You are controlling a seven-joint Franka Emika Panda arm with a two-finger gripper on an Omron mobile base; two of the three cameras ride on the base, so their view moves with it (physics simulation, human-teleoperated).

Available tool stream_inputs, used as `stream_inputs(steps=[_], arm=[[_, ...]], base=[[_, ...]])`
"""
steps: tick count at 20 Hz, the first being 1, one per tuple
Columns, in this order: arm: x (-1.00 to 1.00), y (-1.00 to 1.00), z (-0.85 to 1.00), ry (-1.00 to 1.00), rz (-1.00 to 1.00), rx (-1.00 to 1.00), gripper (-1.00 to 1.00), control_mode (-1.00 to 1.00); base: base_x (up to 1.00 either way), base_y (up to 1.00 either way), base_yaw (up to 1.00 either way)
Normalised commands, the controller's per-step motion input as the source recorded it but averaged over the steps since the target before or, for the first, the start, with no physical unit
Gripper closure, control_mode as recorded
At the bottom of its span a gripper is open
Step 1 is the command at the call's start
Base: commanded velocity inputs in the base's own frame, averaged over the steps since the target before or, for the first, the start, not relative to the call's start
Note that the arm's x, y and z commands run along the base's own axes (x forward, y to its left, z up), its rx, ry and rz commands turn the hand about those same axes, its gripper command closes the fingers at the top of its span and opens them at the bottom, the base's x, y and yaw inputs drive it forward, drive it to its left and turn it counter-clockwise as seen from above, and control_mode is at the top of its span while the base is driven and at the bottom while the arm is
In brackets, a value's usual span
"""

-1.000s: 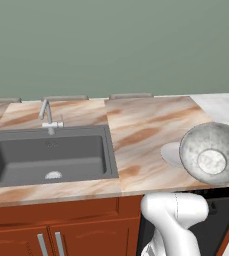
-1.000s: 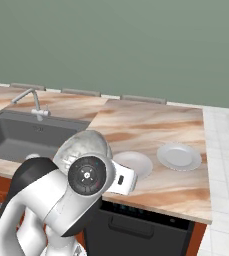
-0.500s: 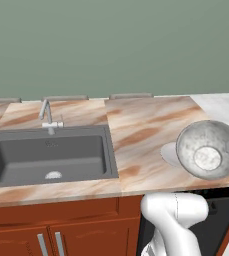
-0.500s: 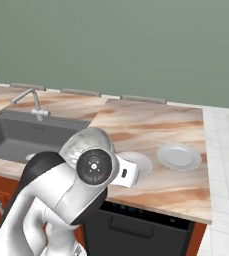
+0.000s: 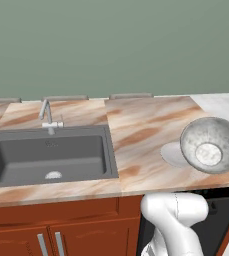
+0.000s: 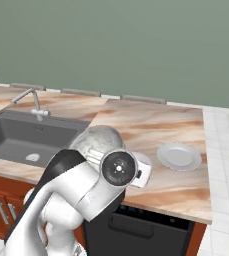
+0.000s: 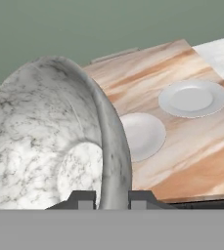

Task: Move the bowls from the cabinet to the plates on the dining table.

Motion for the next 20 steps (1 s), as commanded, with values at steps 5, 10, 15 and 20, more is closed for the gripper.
stream_inputs(steps=[5,10,15,20], arm=[[0.37,-0.13,-0.09,0.03,0.00,0.08,1.00,-1.00],[0.47,-0.14,-0.11,0.08,0.01,0.09,1.00,-1.00],[0.40,-0.15,-0.15,0.06,0.04,0.08,1.00,-1.00],[0.38,-0.14,-0.24,0.04,0.04,0.06,1.00,-1.00]], base=[[0.00,0.00,0.00],[0.00,0.00,0.00],[0.00,0.00,0.00],[0.00,0.00,0.00]])
